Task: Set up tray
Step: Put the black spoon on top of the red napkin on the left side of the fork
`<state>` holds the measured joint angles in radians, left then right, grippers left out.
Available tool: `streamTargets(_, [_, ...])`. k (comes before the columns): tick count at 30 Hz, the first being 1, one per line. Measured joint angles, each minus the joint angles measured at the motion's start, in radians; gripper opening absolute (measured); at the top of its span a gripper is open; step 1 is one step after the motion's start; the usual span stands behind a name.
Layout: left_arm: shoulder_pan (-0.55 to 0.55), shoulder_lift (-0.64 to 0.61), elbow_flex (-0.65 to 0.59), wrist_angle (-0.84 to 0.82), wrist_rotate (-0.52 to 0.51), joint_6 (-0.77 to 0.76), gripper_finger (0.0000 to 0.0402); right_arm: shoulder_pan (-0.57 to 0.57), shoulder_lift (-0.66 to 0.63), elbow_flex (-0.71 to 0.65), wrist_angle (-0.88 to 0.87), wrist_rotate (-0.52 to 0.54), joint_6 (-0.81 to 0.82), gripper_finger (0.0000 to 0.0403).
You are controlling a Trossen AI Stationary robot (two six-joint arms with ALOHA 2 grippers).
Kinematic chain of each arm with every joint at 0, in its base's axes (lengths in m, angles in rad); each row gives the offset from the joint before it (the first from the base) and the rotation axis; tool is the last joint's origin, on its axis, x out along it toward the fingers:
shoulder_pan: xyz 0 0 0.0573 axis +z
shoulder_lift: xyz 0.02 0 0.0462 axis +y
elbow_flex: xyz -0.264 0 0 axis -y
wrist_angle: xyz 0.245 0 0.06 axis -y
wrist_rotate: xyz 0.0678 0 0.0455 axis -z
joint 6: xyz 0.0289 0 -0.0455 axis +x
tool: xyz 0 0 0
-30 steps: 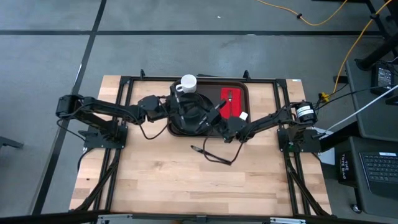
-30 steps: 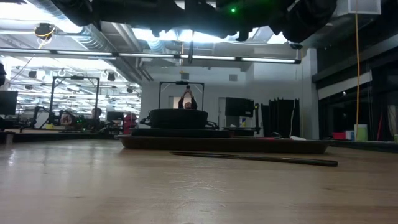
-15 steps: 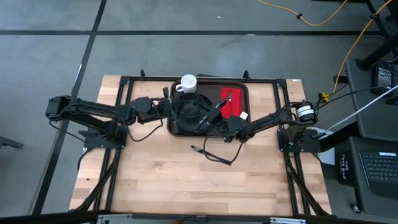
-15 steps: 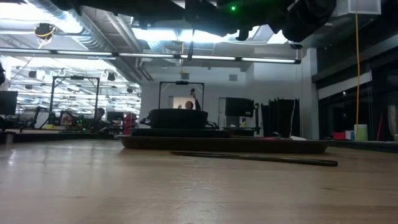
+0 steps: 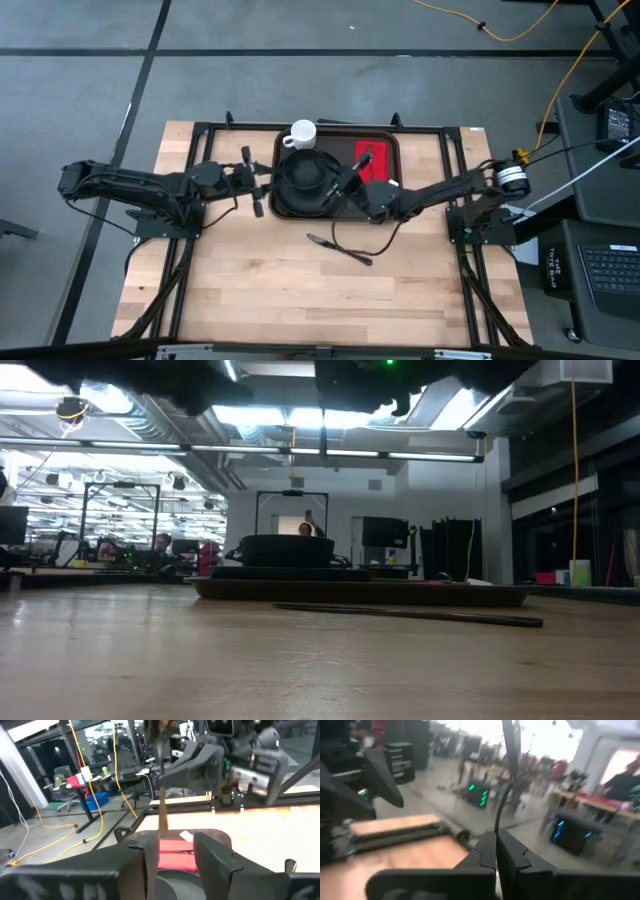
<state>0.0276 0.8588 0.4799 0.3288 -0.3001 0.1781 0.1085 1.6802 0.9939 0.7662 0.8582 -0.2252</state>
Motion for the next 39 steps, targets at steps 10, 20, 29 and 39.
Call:
streamTargets(10, [0.003,-0.1,-0.146,0.056,0.007,-0.026,0.0104,-0.145,-0.201,-0.001,-0.607,-0.32,0.433,0.0004])
streamTargets(20, [0.003,-0.099,-0.149,0.031,0.004,0.016,0.0104,-0.309,-0.235,-0.002,-0.813,-0.548,0.664,0.0002])
streamTargets(29, [0.003,-0.099,-0.15,-0.028,0.004,0.019,0.0104,-0.458,-0.235,-0.002,-0.989,-0.771,0.841,0.0002])
streamTargets(39, [0.003,-0.099,-0.15,-0.027,0.004,0.019,0.01,-0.566,-0.235,-0.002,-1.114,-0.86,0.98,0.0002])
